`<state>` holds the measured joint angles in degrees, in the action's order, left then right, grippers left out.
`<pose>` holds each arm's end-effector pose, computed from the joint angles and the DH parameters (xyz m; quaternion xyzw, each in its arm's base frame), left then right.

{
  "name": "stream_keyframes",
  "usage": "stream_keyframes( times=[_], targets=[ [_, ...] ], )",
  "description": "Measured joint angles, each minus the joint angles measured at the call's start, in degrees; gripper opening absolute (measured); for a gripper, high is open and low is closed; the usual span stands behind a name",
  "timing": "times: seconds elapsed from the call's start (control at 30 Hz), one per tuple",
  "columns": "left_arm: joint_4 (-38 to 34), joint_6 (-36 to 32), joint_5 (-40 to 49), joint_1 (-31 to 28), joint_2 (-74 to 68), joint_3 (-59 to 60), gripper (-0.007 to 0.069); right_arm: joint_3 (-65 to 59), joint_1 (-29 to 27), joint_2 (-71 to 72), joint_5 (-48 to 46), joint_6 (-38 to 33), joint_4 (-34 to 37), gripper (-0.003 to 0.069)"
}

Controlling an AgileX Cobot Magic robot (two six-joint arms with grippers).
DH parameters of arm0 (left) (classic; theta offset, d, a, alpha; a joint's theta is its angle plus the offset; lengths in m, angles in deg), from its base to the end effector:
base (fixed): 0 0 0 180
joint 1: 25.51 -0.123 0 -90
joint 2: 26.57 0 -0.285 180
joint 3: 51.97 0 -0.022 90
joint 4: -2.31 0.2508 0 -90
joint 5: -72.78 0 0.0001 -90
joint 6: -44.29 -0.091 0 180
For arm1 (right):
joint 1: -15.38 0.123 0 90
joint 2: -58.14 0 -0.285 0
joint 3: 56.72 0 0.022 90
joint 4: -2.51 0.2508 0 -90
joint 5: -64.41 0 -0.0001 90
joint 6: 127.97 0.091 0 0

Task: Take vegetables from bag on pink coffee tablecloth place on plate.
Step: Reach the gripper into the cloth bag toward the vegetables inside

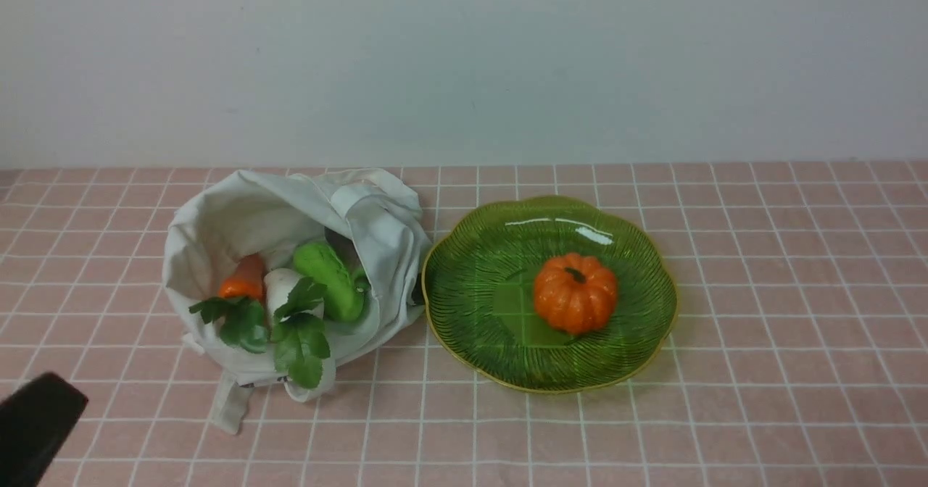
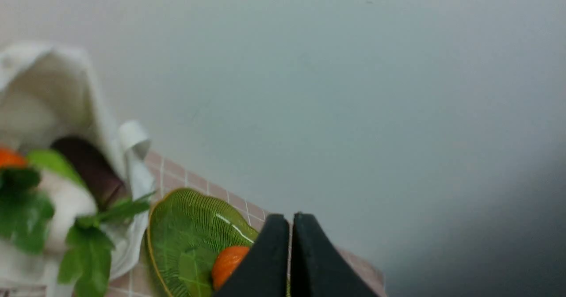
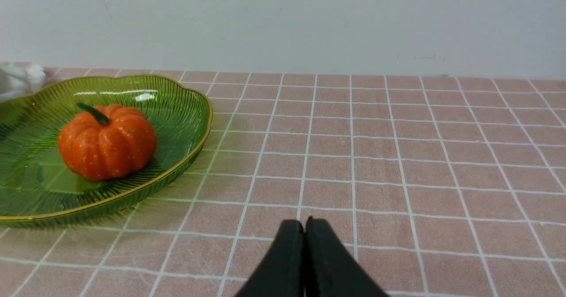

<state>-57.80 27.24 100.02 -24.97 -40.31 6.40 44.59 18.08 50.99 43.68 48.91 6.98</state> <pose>0.0381 -0.0365 0.2937 -0.0880 0.6813 -0.3777 0.6208 0.0528 0.0050 0.1727 -0.0197 0.8010 0.0307 0.5975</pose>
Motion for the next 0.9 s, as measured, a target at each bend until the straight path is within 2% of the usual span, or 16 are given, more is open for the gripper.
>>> stream_keyframes(
  times=[0.13, 0.17, 0.2, 0.27, 0.33, 0.47, 0.5, 0.57, 0.63, 0.73, 0.9],
  targets=[
    [7.7, -3.1, 8.0, 0.0, -14.3, -8.8, -0.0005, 0.0, 0.0, 0.0, 0.0, 0.0, 0.0, -0.0015],
    [13.2, -3.2, 12.9, 0.0, -23.0, -13.5, -0.0002, 0.0, 0.0, 0.0, 0.0, 0.0, 0.0, -0.0015],
    [13.9, -3.2, 12.9, 0.0, -24.0, -14.0, -0.0002, 0.0, 0.0, 0.0, 0.0, 0.0, 0.0, -0.0015],
    [20.7, -2.6, 18.7, 0.0, -35.4, -20.6, 0.0022, 0.0, 0.0, 0.0, 0.0, 0.0, 0.0, -0.0015],
    [23.7, -1.5, 21.4, 0.0, -41.7, -24.7, 0.005, 0.0, 0.0, 0.0, 0.0, 0.0, 0.0, -0.0015],
    [29.8, 1.2, 28.8, 0.0, -59.0, -37.7, 0.0216, 0.0, 0.0, 0.0, 0.0, 0.0, 0.0, -0.0015],
    [30.0, 1.2, 29.1, 0.0, -60.3, -38.8, 0.0225, 0.0, 0.0, 0.0, 0.0, 0.0, 0.0, -0.0015],
    [31.6, 3.3, 35.0, 0.0, -68.8, -46.3, 0.0348, 0.0, 0.0, 0.0, 0.0, 0.0, 0.0, -0.0015],
    [32.4, 5.9, 39.6, 0.0, -74.8, -51.4, 0.0411, 0.0, 0.0, 0.0, 0.0, 0.0, 0.0, -0.0015],
    [34.6, 10.8, 42.1, 0.6, -81.5, -58.3, 0.0462, 0.0, 0.0, 0.0, 0.0, 0.0, 0.0, -0.0015],
    [44.8, 20.0, 42.3, 4.4, -94.7, -67.1, 0.0479, 0.0, 0.0, 0.0, 0.0, 0.0, 0.0, -0.0015]
  ],
)
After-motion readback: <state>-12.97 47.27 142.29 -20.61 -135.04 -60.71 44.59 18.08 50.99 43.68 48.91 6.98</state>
